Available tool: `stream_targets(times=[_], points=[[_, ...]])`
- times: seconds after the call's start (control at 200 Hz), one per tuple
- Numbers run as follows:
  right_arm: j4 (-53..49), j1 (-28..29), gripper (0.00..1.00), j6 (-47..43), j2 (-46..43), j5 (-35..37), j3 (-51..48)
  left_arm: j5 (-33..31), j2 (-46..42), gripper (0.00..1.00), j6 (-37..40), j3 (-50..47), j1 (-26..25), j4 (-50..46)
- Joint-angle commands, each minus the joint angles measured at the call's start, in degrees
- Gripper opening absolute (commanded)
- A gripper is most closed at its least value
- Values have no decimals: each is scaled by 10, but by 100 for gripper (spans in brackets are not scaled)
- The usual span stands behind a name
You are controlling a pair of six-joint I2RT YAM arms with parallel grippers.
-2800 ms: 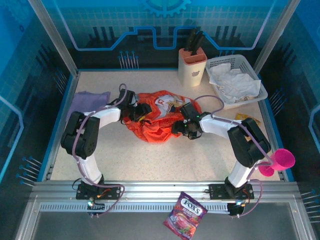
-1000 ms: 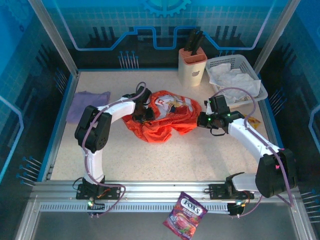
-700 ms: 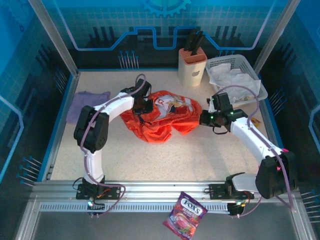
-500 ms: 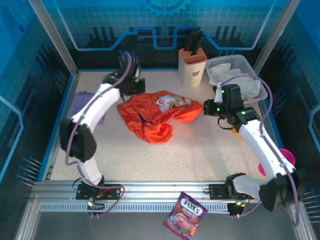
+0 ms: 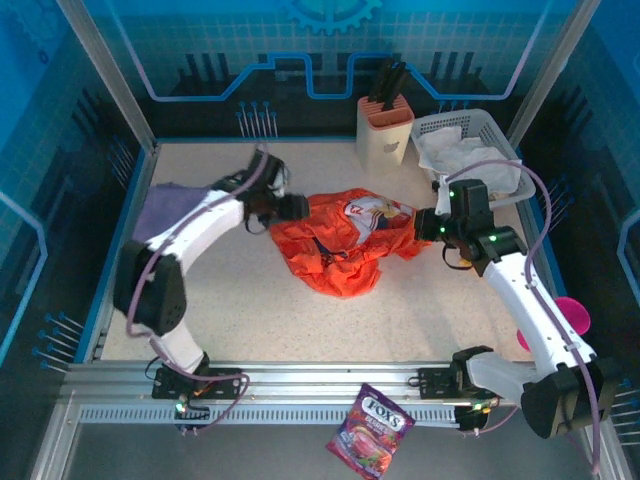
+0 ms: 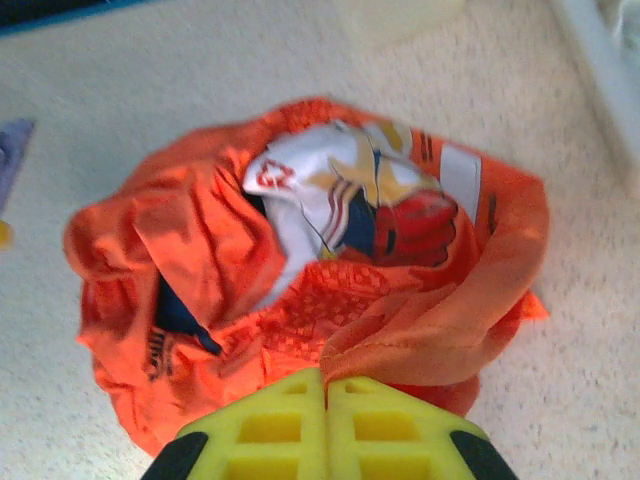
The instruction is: Fold and stack the t-shirts
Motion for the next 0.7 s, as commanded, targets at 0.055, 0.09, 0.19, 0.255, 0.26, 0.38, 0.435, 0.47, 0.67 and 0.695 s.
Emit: stream_targets(times=[0.055, 0.09, 0.19, 0.255, 0.26, 0.38, 0.435, 0.47, 0.67, 0.695], points=[[-5, -7, 0, 9, -22, -16, -33, 44, 21, 67, -62, -12, -37, 97], [-4, -8, 0, 11, -22, -20, -39, 39, 33, 66, -69, -11, -44, 100], [2, -7, 0, 17, -21, -28, -49, 35, 62, 62, -98, -15, -59, 132], [7, -8, 0, 19, -21, -32, -52, 19, 79, 61, -109, -15, -65, 144], [8, -8, 0, 20, -21, -33, -52, 18, 80, 61, -110, -15, -66, 145], [8, -8, 0, 22, -18, -36, -49, -2, 111, 57, -120, -3, -68, 135], [6, -8, 0, 20, -18, -34, -49, -16, 115, 57, -121, -2, -69, 134], [8, -7, 0, 20, -18, -34, -49, -21, 117, 57, -122, -2, -69, 137], [9, -9, 0, 18, -12, -36, -49, -28, 150, 55, -126, 13, -69, 146], [9, -8, 0, 19, -13, -35, -49, -27, 154, 54, -128, 14, -69, 151]])
